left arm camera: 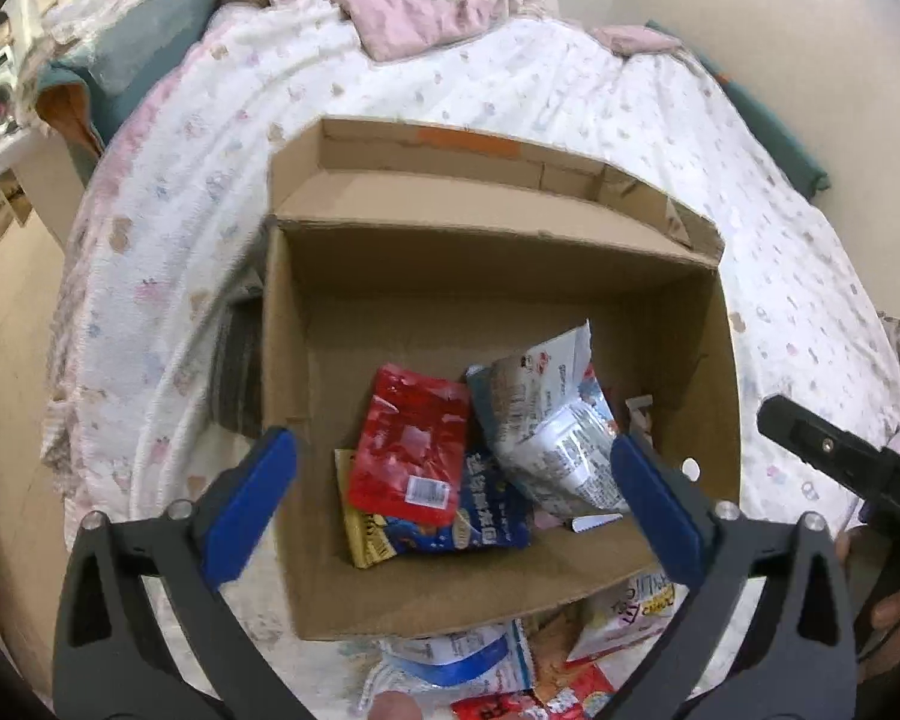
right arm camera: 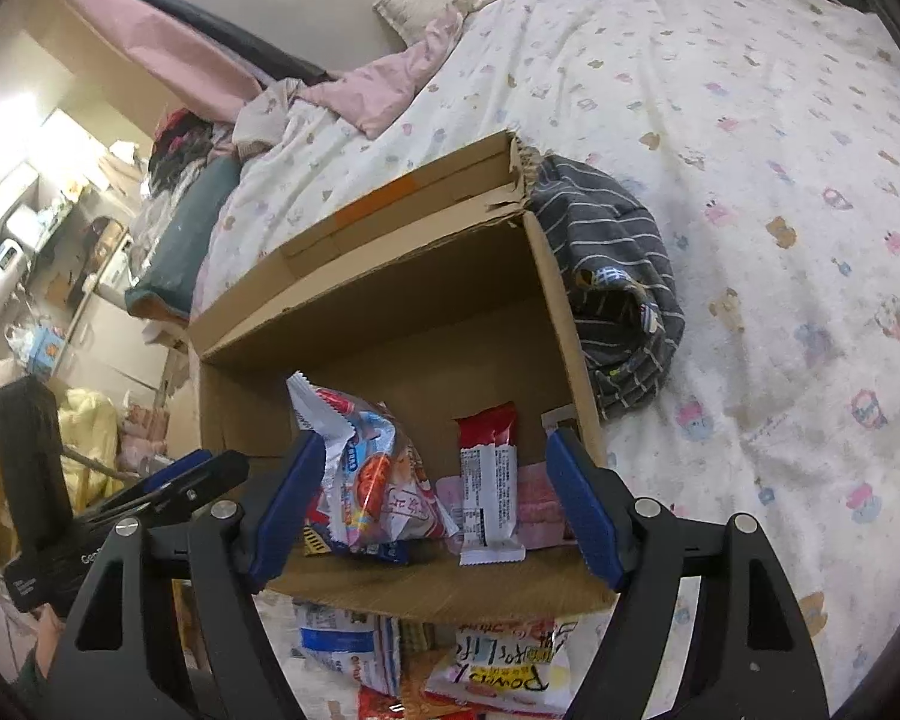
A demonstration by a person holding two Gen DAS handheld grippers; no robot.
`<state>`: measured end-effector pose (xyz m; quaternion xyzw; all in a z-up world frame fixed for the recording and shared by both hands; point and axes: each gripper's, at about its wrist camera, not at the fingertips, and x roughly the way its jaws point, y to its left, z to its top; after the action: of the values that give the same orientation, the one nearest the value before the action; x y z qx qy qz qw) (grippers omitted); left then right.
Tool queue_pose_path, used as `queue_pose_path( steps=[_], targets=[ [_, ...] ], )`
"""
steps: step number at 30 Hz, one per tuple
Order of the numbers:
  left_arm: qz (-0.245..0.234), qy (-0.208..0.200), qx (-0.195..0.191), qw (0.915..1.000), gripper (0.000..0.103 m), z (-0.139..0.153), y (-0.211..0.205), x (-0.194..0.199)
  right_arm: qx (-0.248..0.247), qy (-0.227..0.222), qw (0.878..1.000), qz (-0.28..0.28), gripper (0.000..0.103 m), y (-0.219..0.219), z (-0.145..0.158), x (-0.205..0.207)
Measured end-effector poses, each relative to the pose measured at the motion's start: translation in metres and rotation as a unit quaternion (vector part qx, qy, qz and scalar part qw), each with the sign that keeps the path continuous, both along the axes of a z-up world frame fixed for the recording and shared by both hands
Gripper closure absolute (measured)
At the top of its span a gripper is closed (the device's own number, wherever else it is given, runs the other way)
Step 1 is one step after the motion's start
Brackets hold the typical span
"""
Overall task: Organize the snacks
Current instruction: 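Withdraw both tools from the box back over the snack pile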
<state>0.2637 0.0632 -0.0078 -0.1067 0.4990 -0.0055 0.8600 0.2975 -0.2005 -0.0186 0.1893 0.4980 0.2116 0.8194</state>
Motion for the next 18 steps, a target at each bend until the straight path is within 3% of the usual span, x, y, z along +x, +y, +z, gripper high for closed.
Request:
queue_pose_path(
  steps=[3, 9, 18],
  targets=[
    [-0.006, 0.001, 0.005, 1.0000, 0.000, 0.006, 0.002, -0.007, -0.005, -0.004, 1.000, 0.000, 0.017, -0.002, 0.004, -0.008],
    [-0.018, -0.020, 0.035, 0.9990, 0.000, 0.022, 0.002, -0.029, 0.001, 0.000, 1.000, -0.001, 0.017, 0.002, 0.012, -0.027],
    [-0.006, -0.015, 0.044, 0.9989, 0.000, 0.031, 0.010, -0.072, -0.013, 0.000, 1.000, -0.004, 0.017, 0.003, 0.024, -0.065]
  ],
)
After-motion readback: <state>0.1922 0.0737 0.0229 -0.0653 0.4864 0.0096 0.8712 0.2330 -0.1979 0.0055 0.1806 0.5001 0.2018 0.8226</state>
